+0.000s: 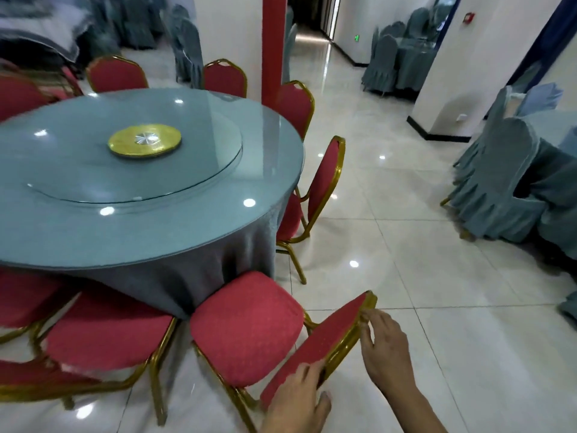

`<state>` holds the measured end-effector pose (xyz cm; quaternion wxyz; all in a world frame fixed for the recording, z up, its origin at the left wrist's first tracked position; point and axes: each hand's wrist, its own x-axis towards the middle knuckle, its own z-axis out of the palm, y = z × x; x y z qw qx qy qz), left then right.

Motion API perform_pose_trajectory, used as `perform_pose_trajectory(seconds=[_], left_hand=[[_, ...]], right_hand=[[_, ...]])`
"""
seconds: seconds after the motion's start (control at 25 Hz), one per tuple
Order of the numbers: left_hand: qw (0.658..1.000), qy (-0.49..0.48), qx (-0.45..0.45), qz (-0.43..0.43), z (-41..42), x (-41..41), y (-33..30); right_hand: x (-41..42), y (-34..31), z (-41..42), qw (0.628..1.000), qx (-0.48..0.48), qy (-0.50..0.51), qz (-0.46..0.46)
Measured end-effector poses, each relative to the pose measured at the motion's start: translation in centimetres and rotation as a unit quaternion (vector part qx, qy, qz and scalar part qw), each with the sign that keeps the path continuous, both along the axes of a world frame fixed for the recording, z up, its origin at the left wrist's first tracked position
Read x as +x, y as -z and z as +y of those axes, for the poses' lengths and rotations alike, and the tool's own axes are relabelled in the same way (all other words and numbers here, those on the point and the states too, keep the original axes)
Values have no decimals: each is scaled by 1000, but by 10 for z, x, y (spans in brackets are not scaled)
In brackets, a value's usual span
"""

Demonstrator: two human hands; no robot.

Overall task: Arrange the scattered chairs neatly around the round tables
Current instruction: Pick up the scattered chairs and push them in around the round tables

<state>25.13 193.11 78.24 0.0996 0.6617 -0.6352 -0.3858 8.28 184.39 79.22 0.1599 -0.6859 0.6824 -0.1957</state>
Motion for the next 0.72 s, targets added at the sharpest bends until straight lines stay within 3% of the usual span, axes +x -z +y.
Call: perform_pose_trajectory(seconds=[0.12, 0.24, 0.4, 0.48, 0.6, 0.72], left_hand=[[995, -93, -1, -35, -5, -22, 16], [966, -238, -26, -97, -6, -56, 9], [922, -367, -38, -119, 4, -87, 26], [886, -416, -116, -167, 5, -90, 39], [849, -479, -156, -158, -3, -81, 58], [843, -482, -148, -186, -26, -56, 67]], right_hand=[[-20, 17, -51, 989, 71, -92, 90], [-35, 28, -93, 968, 106, -190, 124], [-45, 58, -65, 983, 5, -171, 73], [-56, 65, -48, 988, -36, -150, 8], [-55, 68, -47, 990, -6, -134, -38], [-31, 64, -65, 983, 29, -183, -17]])
